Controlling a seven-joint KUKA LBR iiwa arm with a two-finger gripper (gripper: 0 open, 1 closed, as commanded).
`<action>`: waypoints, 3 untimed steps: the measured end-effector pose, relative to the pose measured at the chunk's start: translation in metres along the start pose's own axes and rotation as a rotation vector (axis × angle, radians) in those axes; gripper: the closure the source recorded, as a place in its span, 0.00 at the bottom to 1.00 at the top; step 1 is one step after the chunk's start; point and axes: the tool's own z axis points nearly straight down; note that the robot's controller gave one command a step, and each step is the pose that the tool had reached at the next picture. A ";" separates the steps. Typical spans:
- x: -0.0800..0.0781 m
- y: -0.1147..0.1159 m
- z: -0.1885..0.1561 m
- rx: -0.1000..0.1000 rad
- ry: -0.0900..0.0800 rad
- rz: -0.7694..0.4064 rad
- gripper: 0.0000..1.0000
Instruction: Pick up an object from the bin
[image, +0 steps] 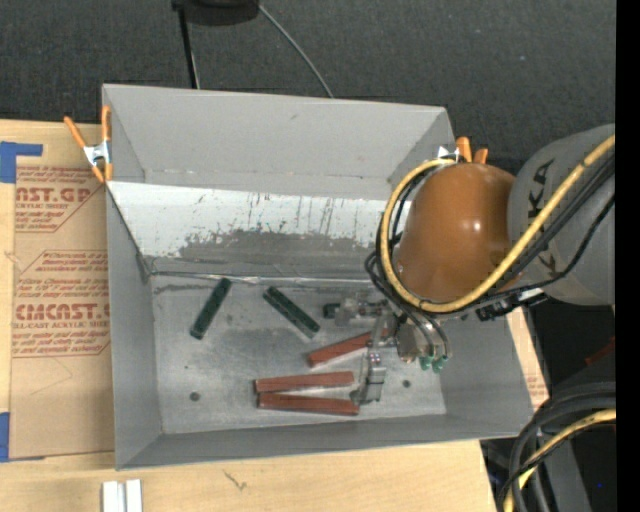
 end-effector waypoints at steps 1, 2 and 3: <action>-0.001 0.010 0.090 0.001 -0.005 -0.065 0.00; -0.001 0.027 0.126 0.000 -0.010 -0.064 0.00; -0.002 0.036 0.126 0.000 -0.008 -0.058 0.00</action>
Offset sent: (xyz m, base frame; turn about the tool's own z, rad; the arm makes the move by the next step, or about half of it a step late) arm -0.0013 0.0265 -0.1268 -0.0642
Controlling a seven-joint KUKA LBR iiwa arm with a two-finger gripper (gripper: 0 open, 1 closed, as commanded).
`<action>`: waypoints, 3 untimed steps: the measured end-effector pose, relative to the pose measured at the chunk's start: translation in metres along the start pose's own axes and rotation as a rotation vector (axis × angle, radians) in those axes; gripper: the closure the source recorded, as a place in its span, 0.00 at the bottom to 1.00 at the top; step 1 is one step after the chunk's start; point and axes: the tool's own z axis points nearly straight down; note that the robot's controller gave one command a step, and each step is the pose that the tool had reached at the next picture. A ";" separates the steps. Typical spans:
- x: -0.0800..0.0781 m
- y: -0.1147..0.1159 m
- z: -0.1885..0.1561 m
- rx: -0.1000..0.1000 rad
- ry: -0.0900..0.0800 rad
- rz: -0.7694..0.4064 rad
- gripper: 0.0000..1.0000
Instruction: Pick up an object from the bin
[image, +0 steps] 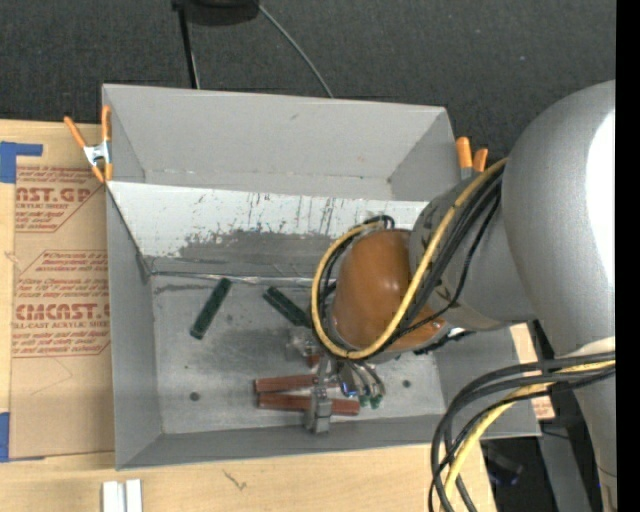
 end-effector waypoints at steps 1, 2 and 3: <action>0.000 -0.008 0.000 0.000 0.001 -0.005 0.00; 0.000 0.000 0.000 0.000 0.007 -0.001 1.00; 0.000 0.000 0.000 0.000 0.008 0.000 1.00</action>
Offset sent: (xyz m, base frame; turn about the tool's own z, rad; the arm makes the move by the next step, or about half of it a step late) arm 0.0000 0.0000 0.0000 0.0000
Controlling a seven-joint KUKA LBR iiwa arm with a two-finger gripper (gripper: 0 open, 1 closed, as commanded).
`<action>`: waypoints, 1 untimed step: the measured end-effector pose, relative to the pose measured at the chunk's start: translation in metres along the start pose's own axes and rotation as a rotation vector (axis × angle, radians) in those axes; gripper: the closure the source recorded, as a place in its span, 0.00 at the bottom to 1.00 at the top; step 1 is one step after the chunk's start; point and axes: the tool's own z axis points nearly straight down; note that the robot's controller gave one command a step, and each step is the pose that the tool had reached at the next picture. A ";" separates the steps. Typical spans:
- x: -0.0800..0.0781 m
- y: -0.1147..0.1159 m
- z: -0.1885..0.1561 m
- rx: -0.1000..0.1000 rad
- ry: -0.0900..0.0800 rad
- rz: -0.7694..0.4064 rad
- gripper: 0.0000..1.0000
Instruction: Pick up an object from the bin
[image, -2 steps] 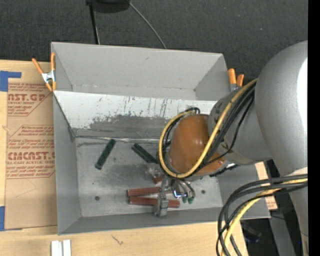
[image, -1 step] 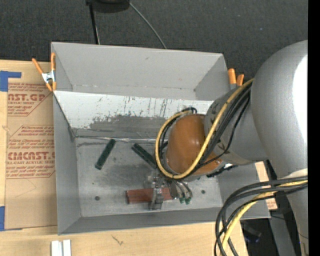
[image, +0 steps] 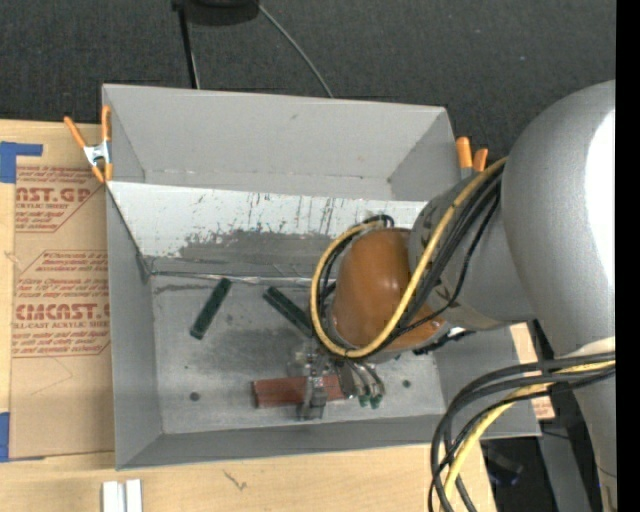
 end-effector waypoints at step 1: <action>0.002 0.000 -0.005 0.000 0.006 0.000 1.00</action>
Offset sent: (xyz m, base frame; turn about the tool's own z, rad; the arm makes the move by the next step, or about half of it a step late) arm 0.0000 -0.0001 0.0058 0.0000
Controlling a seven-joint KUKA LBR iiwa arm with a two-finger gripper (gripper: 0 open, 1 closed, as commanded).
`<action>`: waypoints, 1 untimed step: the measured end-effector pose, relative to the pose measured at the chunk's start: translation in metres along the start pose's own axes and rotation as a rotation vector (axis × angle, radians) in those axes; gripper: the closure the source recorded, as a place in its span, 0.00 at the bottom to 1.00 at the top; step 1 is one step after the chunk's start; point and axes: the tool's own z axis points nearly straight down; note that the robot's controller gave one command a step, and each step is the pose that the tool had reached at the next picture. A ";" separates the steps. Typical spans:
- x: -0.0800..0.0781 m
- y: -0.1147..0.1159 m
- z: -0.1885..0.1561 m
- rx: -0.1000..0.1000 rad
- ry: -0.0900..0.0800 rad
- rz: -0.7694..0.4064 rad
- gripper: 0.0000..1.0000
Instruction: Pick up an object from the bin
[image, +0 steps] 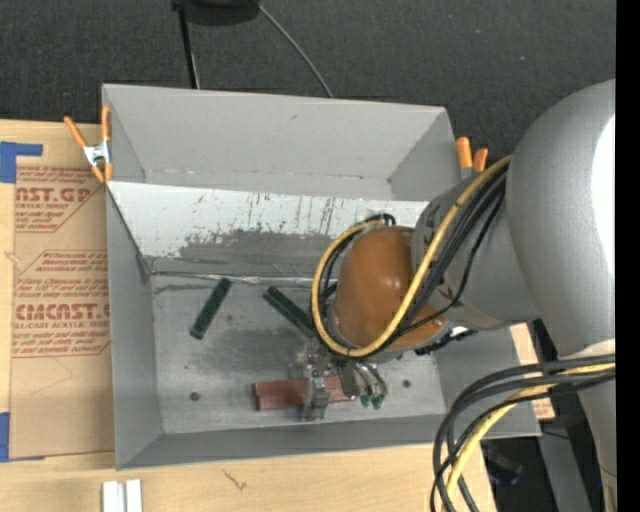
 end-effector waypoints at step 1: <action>0.002 0.000 -0.022 0.000 0.007 0.000 1.00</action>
Offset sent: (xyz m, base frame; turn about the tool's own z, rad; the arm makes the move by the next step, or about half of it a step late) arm 0.0000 0.0000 0.0682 0.0000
